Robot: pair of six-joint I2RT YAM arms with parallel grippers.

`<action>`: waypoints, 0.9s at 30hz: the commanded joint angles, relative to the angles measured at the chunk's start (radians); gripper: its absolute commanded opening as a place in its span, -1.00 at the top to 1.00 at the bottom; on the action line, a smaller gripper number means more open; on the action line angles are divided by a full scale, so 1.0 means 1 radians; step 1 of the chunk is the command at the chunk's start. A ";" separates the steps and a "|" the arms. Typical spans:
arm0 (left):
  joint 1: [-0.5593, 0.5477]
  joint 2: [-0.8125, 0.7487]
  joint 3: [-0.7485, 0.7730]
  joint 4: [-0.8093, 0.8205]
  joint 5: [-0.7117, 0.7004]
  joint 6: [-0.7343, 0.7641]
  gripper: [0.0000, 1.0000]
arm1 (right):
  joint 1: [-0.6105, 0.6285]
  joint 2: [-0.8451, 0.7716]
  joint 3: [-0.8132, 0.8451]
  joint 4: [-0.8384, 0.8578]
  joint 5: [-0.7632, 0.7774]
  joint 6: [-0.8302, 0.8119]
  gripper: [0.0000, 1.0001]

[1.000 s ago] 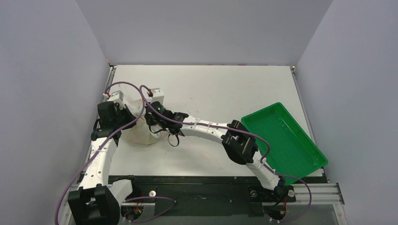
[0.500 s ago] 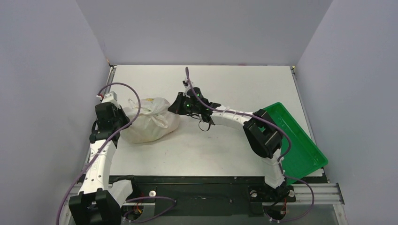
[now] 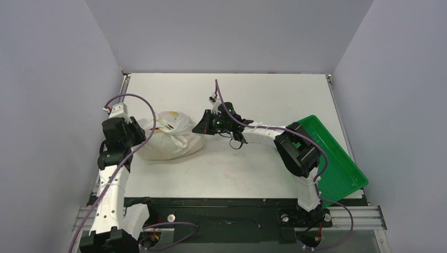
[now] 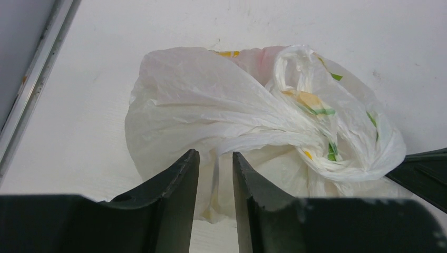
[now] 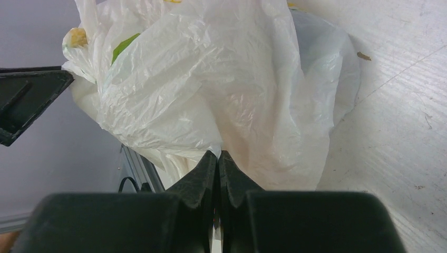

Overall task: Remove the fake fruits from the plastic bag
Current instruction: Untie the plastic bag at the center of the board.

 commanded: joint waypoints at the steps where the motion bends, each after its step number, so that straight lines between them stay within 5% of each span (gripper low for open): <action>1: -0.007 -0.094 0.012 0.075 0.060 0.035 0.40 | -0.004 -0.073 0.006 0.041 -0.013 -0.002 1.00; 8: -0.097 -0.033 0.125 0.017 0.062 0.075 0.14 | 0.012 -0.119 0.016 -0.070 0.016 -0.086 1.00; 14: -0.140 0.227 0.294 -0.094 0.112 0.101 0.12 | 0.020 -0.116 0.027 -0.083 0.018 -0.088 1.00; 22: -0.252 0.294 0.237 -0.031 -0.007 0.169 -0.20 | 0.032 -0.118 0.051 -0.122 0.014 -0.110 1.00; 25: -0.252 0.322 0.223 -0.052 0.007 0.185 0.03 | 0.033 -0.125 0.048 -0.153 0.028 -0.136 1.00; 27: -0.251 0.324 0.207 -0.051 0.032 0.183 0.37 | 0.031 -0.132 0.038 -0.160 0.041 -0.145 1.00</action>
